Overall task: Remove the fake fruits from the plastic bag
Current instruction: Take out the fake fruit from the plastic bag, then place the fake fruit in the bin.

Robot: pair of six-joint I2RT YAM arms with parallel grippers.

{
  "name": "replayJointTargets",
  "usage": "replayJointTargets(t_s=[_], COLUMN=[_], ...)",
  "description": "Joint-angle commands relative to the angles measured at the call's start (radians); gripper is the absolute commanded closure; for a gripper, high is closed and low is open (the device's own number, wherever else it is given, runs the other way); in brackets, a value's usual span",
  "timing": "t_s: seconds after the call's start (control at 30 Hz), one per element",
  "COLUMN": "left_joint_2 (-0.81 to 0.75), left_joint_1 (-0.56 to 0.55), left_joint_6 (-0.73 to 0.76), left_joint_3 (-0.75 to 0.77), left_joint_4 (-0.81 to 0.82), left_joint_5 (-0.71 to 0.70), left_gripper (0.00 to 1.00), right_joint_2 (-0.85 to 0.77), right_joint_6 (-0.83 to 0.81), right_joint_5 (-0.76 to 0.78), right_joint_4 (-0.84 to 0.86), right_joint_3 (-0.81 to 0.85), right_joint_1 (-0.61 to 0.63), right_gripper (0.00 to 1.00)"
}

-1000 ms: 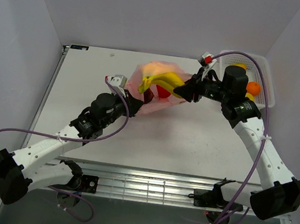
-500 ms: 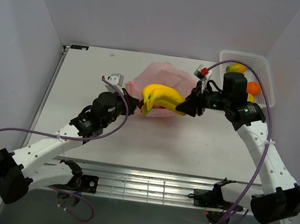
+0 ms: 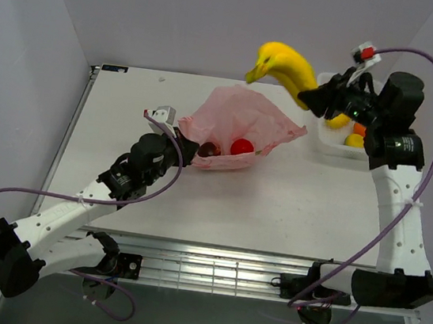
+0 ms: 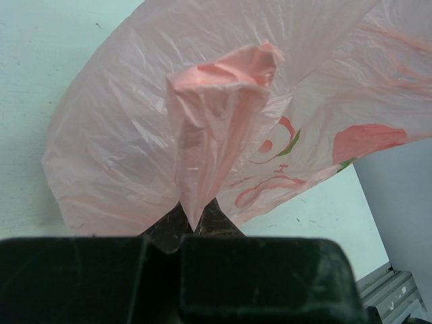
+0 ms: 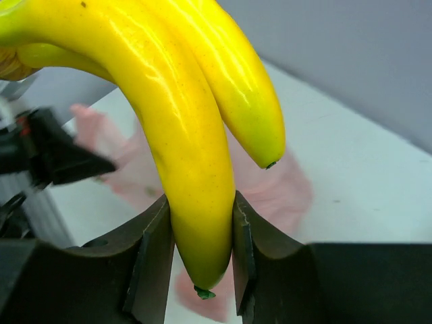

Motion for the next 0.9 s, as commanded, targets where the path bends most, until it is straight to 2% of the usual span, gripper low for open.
replayJointTargets(t_s=[0.0,0.03,0.13,0.27,0.33,0.4,0.43,0.47,0.5,0.57,0.63,0.8,0.87], left_joint_2=[-0.026,-0.024,-0.019,-0.019,-0.021,-0.022,-0.026,-0.026,-0.027,-0.030,-0.036,-0.044,-0.050], left_joint_1=[-0.002,-0.002,-0.004,-0.004,-0.002,-0.002,-0.004,-0.004,-0.004,-0.004,-0.004,-0.004,-0.004], left_joint_6=[0.001,0.001,-0.004,-0.007,-0.004,-0.002,-0.004,-0.004,-0.004,-0.004,-0.004,-0.004,-0.005], left_joint_3=[0.007,0.009,0.007,0.006,0.006,0.006,0.004,0.001,-0.002,-0.002,-0.002,0.000,-0.003], left_joint_4=[0.006,0.008,0.012,0.014,0.014,0.014,0.015,0.017,0.017,0.018,0.020,0.023,0.023], left_joint_5=[0.002,0.003,0.020,0.034,0.037,0.043,0.045,0.048,0.046,0.049,0.050,0.050,0.045], left_gripper=[1.00,1.00,1.00,1.00,1.00,1.00,1.00,1.00,1.00,1.00,1.00,1.00,1.00], right_joint_2=[0.120,0.184,0.302,0.431,0.518,0.577,0.630,0.655,0.674,0.703,0.683,0.533,0.412], right_joint_6=[0.129,0.139,0.154,0.064,0.045,0.045,0.047,0.048,0.048,0.048,0.045,0.045,0.012], right_joint_5=[0.160,0.184,0.280,0.488,0.536,0.614,0.637,0.663,0.674,0.677,0.645,0.408,0.322], right_joint_4=[0.099,0.100,0.097,0.102,0.097,0.068,0.051,0.011,-0.003,-0.041,-0.047,-0.027,-0.020], right_joint_3=[0.145,0.158,0.162,0.140,0.175,0.215,0.267,0.295,0.319,0.375,0.384,0.314,0.268], right_joint_1=[-0.159,-0.247,-0.352,-0.371,-0.377,-0.382,-0.388,-0.391,-0.394,-0.395,-0.394,-0.376,-0.319], right_gripper=[0.92,0.92,0.92,0.91,0.84,0.65,0.50,0.41,0.26,0.03,0.10,0.10,0.10])
